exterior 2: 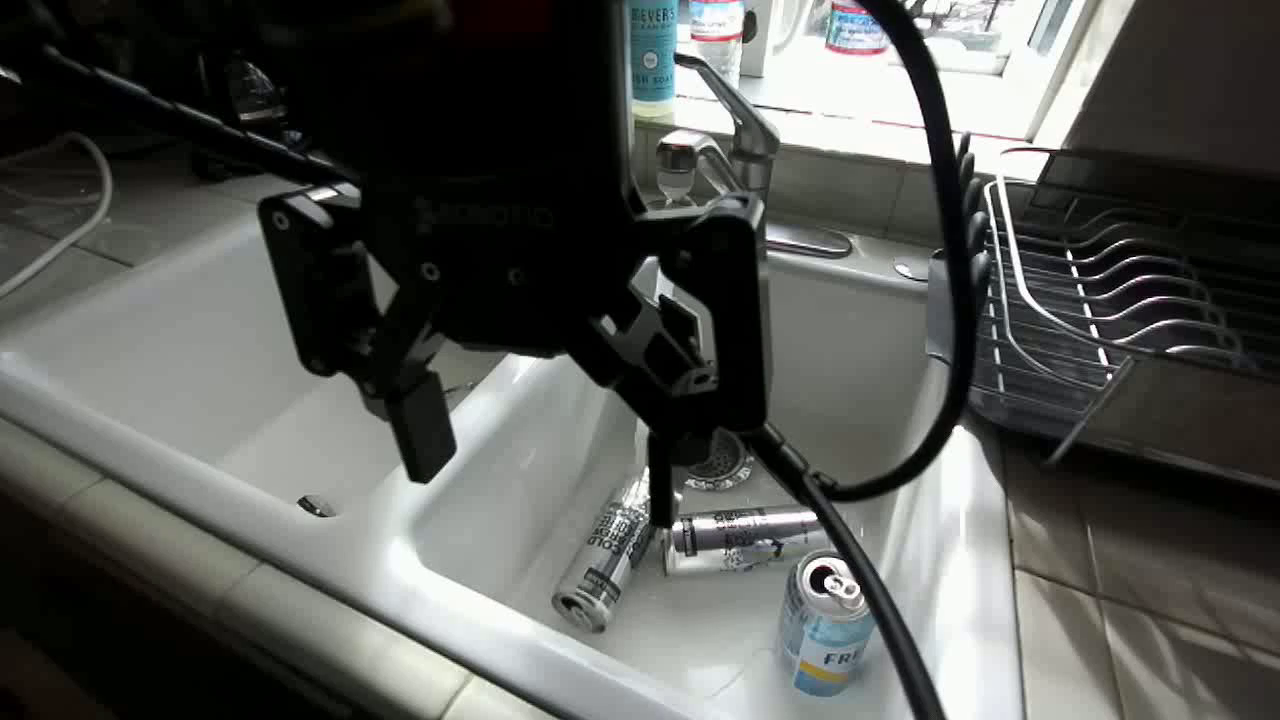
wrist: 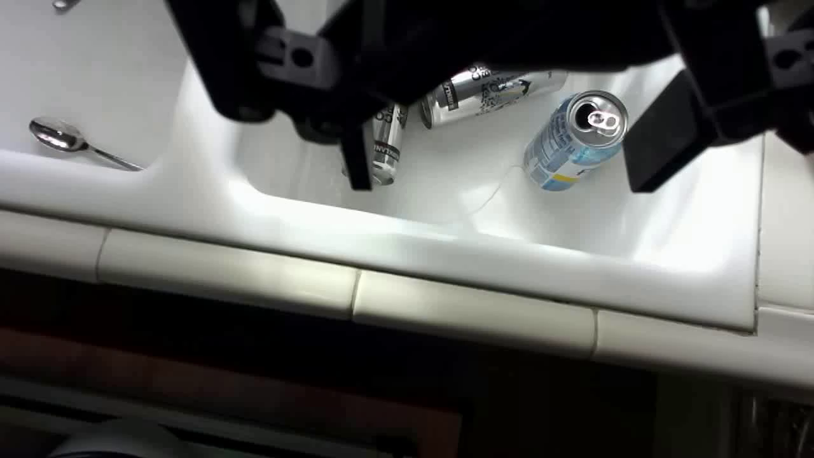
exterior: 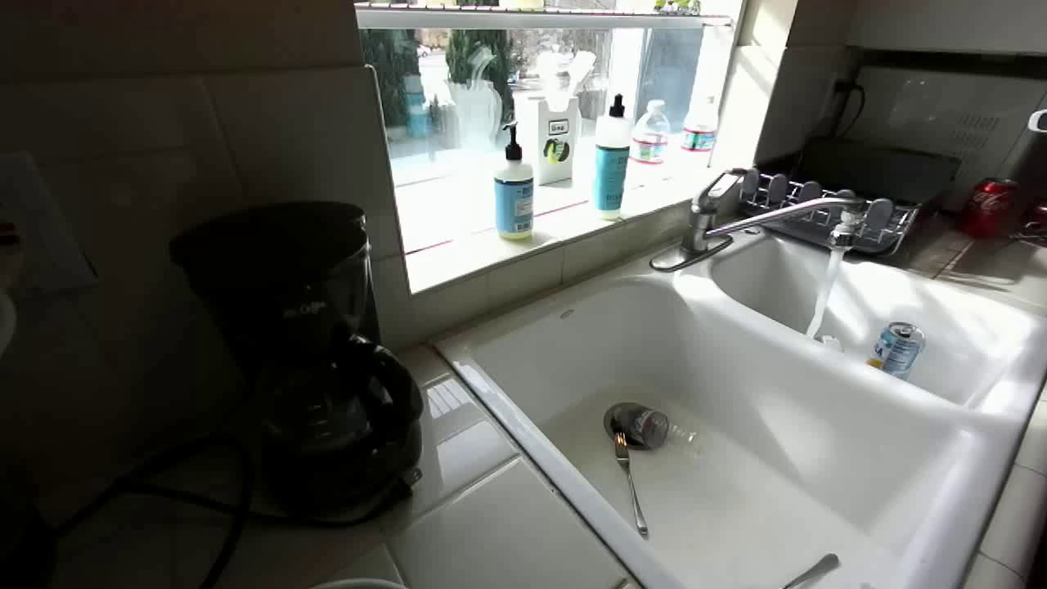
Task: Turn off the tap
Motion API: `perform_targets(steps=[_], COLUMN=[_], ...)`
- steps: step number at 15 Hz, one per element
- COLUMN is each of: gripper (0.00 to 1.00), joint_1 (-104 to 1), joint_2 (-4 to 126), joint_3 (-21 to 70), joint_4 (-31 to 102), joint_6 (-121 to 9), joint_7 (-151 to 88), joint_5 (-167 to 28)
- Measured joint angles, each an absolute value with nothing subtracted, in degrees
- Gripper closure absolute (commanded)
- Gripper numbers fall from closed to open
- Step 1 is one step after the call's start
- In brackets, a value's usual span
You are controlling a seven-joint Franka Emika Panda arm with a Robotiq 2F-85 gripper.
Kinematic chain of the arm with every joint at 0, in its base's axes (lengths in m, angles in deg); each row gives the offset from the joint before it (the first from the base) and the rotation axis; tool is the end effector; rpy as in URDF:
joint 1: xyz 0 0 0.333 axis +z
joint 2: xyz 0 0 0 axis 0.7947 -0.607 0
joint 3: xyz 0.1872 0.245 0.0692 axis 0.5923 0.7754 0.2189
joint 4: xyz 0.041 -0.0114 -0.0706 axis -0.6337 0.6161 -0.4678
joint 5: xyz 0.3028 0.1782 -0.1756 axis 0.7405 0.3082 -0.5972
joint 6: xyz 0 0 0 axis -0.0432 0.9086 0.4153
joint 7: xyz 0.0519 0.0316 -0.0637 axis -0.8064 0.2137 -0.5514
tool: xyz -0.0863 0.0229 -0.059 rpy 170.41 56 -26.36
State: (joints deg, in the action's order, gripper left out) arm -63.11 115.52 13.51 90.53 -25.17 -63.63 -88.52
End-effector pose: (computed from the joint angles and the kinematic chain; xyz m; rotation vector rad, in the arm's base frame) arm 0.2947 -0.1785 0.4617 2.9771 0.3042 -0.2704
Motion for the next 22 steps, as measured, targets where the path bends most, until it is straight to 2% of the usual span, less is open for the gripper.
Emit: perform_targets(steps=[10,17,22], gripper=[0.00,0.00,0.00], joint_1=[-58.8,-57.0,-57.3], joint_2=[112.2,98.7,91.3], joint_3=[14.5,17.2,17.8], joint_4=[85.0,70.6,61.9], joint_6=[-27.2,-34.7,-35.5], joint_7=[-59.0,-48.8,-45.6], joint_5=[-79.7,-73.4,-73.2])
